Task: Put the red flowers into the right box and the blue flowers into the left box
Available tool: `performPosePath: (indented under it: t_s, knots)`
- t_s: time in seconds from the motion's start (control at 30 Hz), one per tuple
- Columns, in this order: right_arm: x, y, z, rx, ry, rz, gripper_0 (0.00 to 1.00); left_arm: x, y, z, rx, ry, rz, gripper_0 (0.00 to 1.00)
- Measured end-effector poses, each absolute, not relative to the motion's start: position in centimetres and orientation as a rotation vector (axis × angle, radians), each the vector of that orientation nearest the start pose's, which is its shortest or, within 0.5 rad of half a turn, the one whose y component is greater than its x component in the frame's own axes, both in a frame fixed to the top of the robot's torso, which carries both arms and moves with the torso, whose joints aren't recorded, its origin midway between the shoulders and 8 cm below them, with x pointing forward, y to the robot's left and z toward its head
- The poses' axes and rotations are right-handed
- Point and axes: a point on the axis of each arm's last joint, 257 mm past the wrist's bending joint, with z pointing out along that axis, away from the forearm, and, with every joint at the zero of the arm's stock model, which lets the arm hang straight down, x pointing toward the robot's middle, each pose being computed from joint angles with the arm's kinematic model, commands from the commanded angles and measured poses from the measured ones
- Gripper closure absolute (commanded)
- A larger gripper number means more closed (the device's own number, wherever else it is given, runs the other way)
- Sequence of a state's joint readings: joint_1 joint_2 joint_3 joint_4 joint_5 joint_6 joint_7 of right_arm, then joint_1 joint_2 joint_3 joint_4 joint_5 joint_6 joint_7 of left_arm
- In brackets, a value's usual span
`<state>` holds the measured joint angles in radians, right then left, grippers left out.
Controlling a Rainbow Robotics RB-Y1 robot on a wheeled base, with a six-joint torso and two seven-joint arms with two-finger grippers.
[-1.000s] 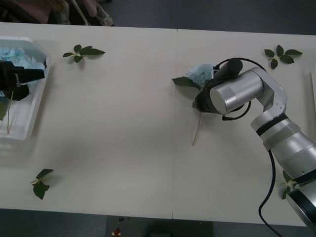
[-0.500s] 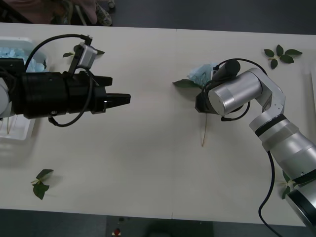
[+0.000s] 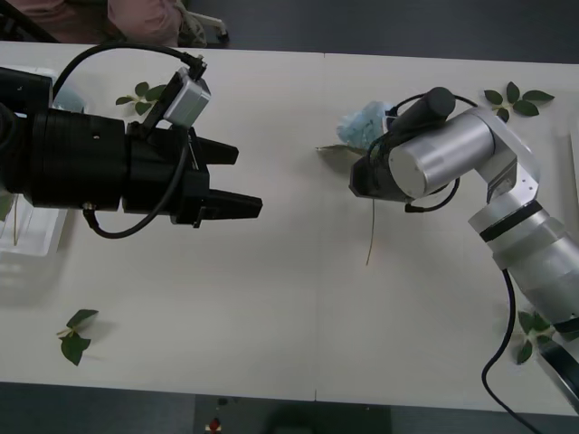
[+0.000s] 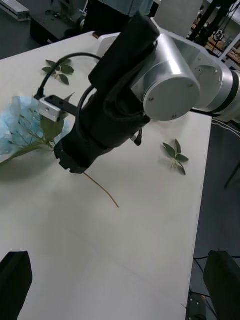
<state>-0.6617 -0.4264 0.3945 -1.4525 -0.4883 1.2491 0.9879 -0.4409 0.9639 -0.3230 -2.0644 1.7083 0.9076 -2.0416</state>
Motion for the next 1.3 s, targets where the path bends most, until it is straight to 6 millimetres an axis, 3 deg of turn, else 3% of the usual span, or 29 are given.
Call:
performPosePath:
  t_s: [0.23, 0.37, 0.6, 0.77, 1.03, 1.3]
  knots:
    - [55.1, -11.7, -17.0, -0.101, 2.366, 0.423, 1.0, 38.4, 3.1, -7.3, 1.141, 1.707, -0.914, 0.0]
    - [54.3, -12.4, -13.1, -0.282, 2.254, 0.49, 1.0, 38.0, 2.6, -7.6, 1.146, 1.709, -0.93, 0.0]
    - [52.9, -13.3, -9.0, -0.389, 2.129, 0.64, 1.0, 37.2, 2.1, -7.9, 1.143, 1.721, -0.983, 0.0]
    - [51.1, -11.4, -4.8, -0.542, 1.956, 0.799, 1.0, 37.5, 2.4, -7.9, 1.098, 1.745, -1.041, 0.0]
    - [47.3, -8.2, 1.0, -0.538, 1.77, 1.162, 1.0, 38.3, 3.0, -7.9, 1.019, 1.784, -1.125, 0.0]
    - [43.5, -5.8, 4.8, -0.572, 1.631, 1.436, 1.0, 39.2, 3.1, -7.5, 0.977, 1.792, -1.132, 0.0]
